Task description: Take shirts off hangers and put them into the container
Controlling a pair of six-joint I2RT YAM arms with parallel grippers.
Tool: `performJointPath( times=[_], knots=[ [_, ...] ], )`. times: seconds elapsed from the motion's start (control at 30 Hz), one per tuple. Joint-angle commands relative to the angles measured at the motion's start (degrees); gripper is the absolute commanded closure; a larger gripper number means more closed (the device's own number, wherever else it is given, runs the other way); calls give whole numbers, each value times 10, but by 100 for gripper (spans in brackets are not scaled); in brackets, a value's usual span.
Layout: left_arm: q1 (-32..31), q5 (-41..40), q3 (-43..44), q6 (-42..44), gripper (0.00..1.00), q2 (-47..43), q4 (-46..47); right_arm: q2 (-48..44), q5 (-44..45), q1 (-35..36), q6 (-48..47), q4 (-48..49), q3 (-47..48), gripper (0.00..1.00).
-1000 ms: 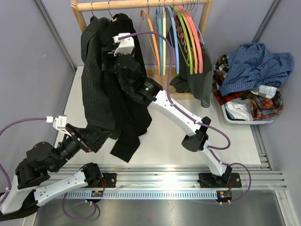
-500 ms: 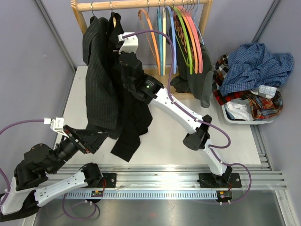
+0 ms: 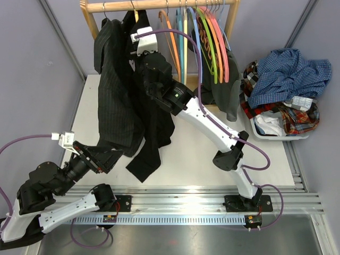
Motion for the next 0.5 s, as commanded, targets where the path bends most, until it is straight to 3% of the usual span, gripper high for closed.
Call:
performJointPath(
  times=[0.0, 0.17, 0.37, 0.47],
  knots=[
    [-2, -1, 1, -4, 1, 11, 29, -46, -47, -22, -79, 158, 62, 100],
    [-1, -10, 12, -2, 1, 12, 28, -104, -12, -16, -74, 108, 28, 100],
    [-1, -24, 45, 42, 1, 58, 50, -280, 19, 46, -6, 14, -222, 100],
    [-1, -31, 69, 69, 1, 93, 71, -361, 68, 114, -1, -8, -332, 100]
  ],
)
